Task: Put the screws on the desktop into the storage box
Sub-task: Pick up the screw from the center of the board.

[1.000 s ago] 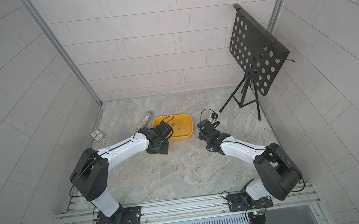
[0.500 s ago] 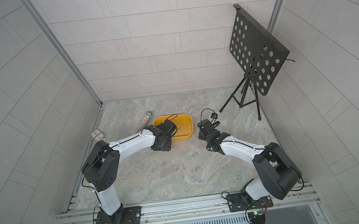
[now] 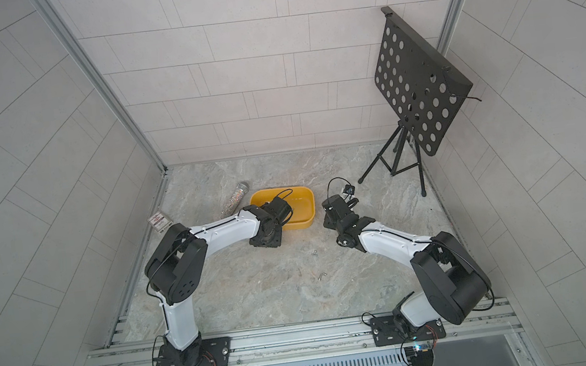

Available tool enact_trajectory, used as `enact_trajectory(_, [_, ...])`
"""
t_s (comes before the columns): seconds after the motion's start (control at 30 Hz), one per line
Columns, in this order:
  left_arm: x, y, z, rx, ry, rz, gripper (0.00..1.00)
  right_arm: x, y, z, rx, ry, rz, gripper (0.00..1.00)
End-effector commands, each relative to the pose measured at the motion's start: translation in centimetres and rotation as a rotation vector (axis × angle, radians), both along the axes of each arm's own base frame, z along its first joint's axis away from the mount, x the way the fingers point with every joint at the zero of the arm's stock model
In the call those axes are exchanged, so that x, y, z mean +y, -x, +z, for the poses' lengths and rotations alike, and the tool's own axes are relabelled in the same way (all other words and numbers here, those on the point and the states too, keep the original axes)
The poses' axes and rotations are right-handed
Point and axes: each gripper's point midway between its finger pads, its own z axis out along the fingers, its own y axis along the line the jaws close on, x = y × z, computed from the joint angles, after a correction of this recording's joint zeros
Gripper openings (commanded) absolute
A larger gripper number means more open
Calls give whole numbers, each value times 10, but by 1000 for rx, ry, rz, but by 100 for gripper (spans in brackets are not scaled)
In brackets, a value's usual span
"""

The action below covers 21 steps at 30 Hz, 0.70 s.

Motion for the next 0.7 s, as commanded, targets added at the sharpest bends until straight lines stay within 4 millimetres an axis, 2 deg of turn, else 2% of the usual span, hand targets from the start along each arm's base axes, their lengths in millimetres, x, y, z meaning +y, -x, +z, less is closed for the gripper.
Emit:
enact_trajectory(0.0, [3, -10, 0, -21, -22, 16, 36, -4, 2, -7, 18, 12, -8, 40])
enact_trajectory(0.37, [4, -9, -12, 4, -22, 18, 26, -2, 2, -8, 24, 11, 0, 40])
enact_trajectory(0.67, [14, 2, -2, 20, -32, 21, 18, -1, 1, -9, 28, 12, 0, 40])
